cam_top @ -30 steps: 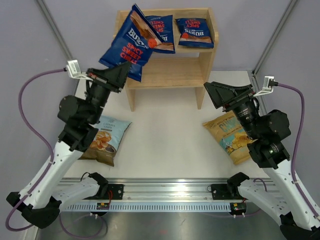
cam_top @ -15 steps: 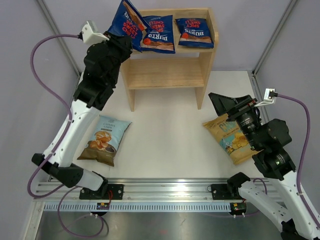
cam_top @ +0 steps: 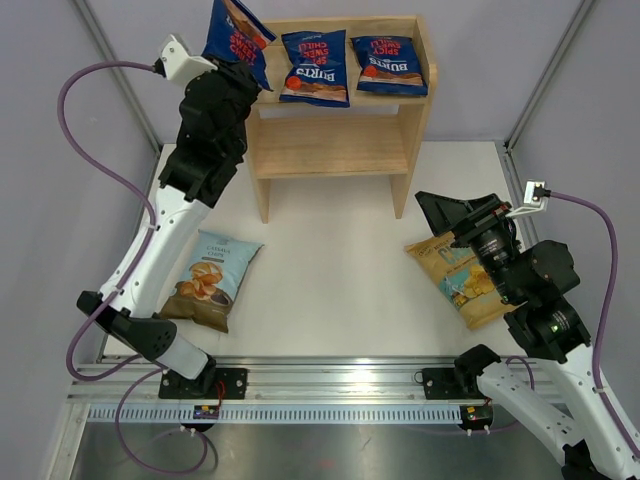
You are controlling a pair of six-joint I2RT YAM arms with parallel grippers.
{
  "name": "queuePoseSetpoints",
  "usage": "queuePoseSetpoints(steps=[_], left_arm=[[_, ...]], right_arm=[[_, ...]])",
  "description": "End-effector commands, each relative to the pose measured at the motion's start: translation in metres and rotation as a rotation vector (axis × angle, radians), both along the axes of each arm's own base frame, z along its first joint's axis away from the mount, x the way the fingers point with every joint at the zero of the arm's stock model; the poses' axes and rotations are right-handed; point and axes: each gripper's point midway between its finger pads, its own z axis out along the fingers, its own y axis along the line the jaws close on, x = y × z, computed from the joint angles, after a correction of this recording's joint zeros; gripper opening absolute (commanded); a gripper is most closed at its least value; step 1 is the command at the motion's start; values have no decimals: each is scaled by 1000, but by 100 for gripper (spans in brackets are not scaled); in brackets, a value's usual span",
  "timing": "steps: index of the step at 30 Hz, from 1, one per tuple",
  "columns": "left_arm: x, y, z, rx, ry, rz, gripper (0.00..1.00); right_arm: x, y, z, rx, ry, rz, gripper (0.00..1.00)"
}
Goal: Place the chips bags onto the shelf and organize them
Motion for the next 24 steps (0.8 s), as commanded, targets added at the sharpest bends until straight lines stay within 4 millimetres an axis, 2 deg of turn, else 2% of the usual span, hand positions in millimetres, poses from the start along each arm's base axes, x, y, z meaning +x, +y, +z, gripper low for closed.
queuePoseSetpoints(steps=[1,3,4,11,18,24], left_arm=[[8,5,22,-49,-65,65,0],[12,0,21,-53,-54,63,0],[20,-6,11,-43,-31,60,0],[37,-27,-9,-49,21,47,0],[42,-48,-15,-110,27,-47,0],[46,-49,-23,-140,51,-66,0]], right_arm=[[-3,-1,7,20,-20,2,99],[-4,-1,8,26,-22,4,99],[-4,-1,7,32,-19,7,99],[-11,-5,13,40,-30,6,99],[-18,-12,16,36,-42,-7,99],[-19,-12,14,20,-35,-6,99]])
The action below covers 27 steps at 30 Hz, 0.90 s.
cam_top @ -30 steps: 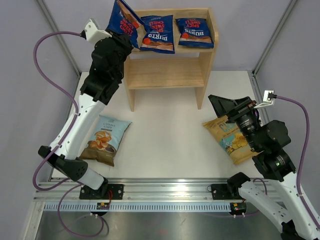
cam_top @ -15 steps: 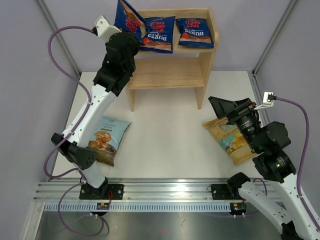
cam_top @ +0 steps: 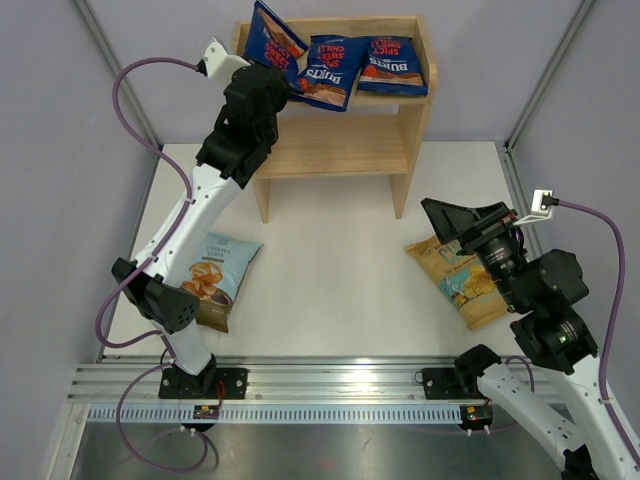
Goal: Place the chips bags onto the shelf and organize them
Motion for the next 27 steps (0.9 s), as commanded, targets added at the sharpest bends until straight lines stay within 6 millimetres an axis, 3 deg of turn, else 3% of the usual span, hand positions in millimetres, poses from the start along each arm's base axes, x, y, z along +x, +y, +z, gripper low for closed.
queuePoseSetpoints(steps=[1,4,8,15,21,25,27], left_arm=[[0,1,18,-79,-36,-25,1],[3,2,13,-91,-22,-39,3],[4,3,11,-95,-20,-46,19],[11,1,5,-133,6,-94,33],[4,8,2,-103,38,-78,52],[-4,14,6,-63,48,-71,71],[-10,19,9,-33,48,-64,74]], right_arm=[[-5,-5,9,-6,-20,-11,99],[-3,-4,7,-32,0,-12,99],[3,7,2,-88,45,23,99],[10,15,-2,-130,80,45,99],[7,18,-3,-147,88,71,99],[6,18,-4,-158,91,72,99],[7,18,-3,-166,90,74,99]])
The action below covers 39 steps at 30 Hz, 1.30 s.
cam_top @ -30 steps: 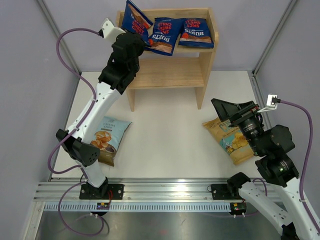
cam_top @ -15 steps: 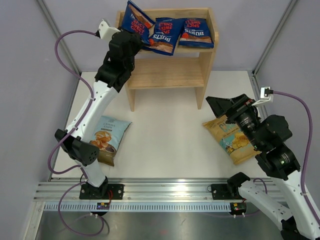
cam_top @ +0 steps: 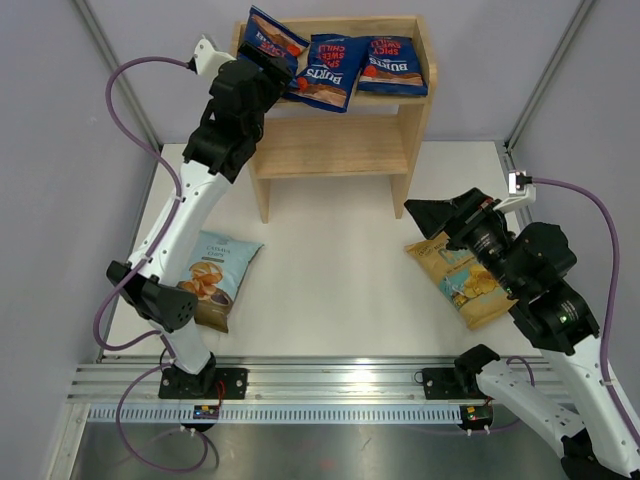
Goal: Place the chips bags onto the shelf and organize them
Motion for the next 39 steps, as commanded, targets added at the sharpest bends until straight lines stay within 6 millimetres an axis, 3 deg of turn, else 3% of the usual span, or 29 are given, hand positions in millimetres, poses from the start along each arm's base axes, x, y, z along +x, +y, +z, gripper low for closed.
queuePoseSetpoints(steps=[1,3,11,15,23,27,33,39], left_arm=[[-15,14,13,58,1,17,75],[-22,20,17,86,2,23,75],[-38,28,25,134,-22,13,56],[-33,24,22,118,-21,-19,34],[-10,15,6,60,4,-51,35],[-3,3,-8,29,30,-91,28],[-7,-2,-6,-20,8,-118,8],[-15,-1,-2,-59,0,-124,5]], right_arm=[[-5,0,18,-11,-48,22,99],[-3,3,16,-29,-41,31,99],[5,16,9,-59,-16,78,99],[6,18,7,-59,-12,81,99],[6,14,8,-68,-19,65,99],[5,12,10,-65,-24,56,99],[4,9,10,-69,-30,48,100],[3,9,11,-62,-33,51,99]])
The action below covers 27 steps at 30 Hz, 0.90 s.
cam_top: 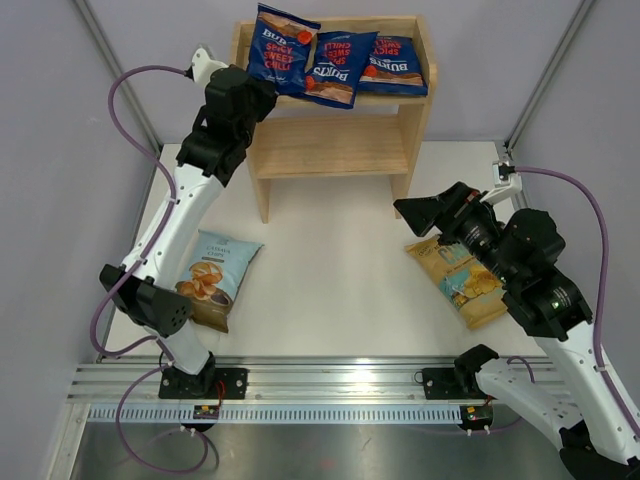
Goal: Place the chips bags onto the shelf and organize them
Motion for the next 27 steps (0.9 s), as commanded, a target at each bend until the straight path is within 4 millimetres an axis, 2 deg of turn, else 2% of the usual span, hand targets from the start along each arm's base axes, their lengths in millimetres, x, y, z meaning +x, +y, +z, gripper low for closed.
queuePoseSetpoints(steps=[1,2,3,6,15,16,23,27], left_arm=[[-15,-1,24,-63,-56,-34,5],[-16,-1,21,-64,-50,-32,4],[-21,3,27,-74,-66,-17,3],[-27,8,29,-89,-82,4,1],[-37,7,29,-163,-103,55,0],[-38,6,24,-174,-94,69,0],[-39,3,24,-225,-105,102,0],[-41,9,15,-234,-86,146,0]], right_arm=[[-4,-5,14,4,-45,-9,99],[-4,-5,15,5,-47,-7,99],[-4,-5,15,5,-47,-10,99],[-4,-4,15,7,-49,-7,99],[-6,-6,15,11,-52,-9,99],[-7,-6,16,11,-52,-9,99],[-10,-11,16,5,-54,-20,99],[-12,-12,17,1,-56,-23,99]])
